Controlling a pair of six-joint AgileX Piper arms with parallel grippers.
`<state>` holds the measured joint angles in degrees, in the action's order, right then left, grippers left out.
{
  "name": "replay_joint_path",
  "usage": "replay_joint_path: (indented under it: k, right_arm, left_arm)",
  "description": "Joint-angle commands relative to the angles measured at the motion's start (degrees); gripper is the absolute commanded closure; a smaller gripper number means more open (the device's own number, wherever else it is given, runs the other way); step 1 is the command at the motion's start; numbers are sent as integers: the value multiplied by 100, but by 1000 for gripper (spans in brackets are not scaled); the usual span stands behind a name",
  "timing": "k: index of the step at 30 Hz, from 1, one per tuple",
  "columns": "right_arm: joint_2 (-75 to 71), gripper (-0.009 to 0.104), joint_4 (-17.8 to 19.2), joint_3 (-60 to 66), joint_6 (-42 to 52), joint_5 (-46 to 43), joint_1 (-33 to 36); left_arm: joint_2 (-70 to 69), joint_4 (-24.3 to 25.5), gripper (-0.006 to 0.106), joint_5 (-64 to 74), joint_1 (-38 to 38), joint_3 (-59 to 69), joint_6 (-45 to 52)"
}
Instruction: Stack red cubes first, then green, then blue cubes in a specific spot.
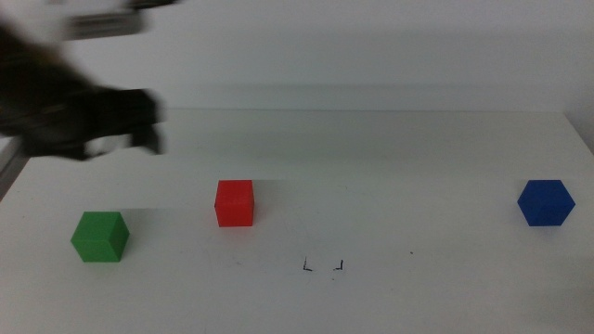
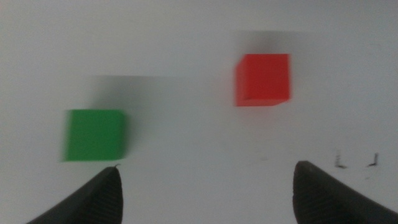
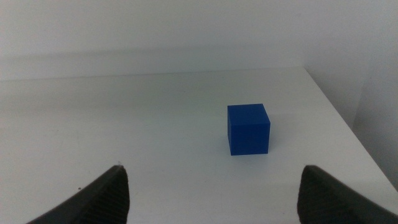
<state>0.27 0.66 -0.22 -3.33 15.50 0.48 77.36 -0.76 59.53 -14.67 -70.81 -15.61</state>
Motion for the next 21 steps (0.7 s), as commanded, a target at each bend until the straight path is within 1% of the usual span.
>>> replay_joint_path:
  k: [1,4,7,11,21]
  right_arm:
    - [-27,13,43,22,10,-55,-39]
    - [-27,13,43,22,10,-55,-39]
    - [-27,13,43,22,10,-55,-39]
    - [-27,13,43,22,10,-55,-39]
    - [-27,13,43,22,10,-55,-39]
  left_arm:
    - [676,279,7,272,-425,-548,-720]
    - [1445,290,7,289,-812,-1144,-864]
    - [2046,167,7,207,-921,-1474,-822]
    - [2715,-31,7,-49,-933,-1680,-562]
    - [3537,-53,7,-741,-884,-1680,-561]
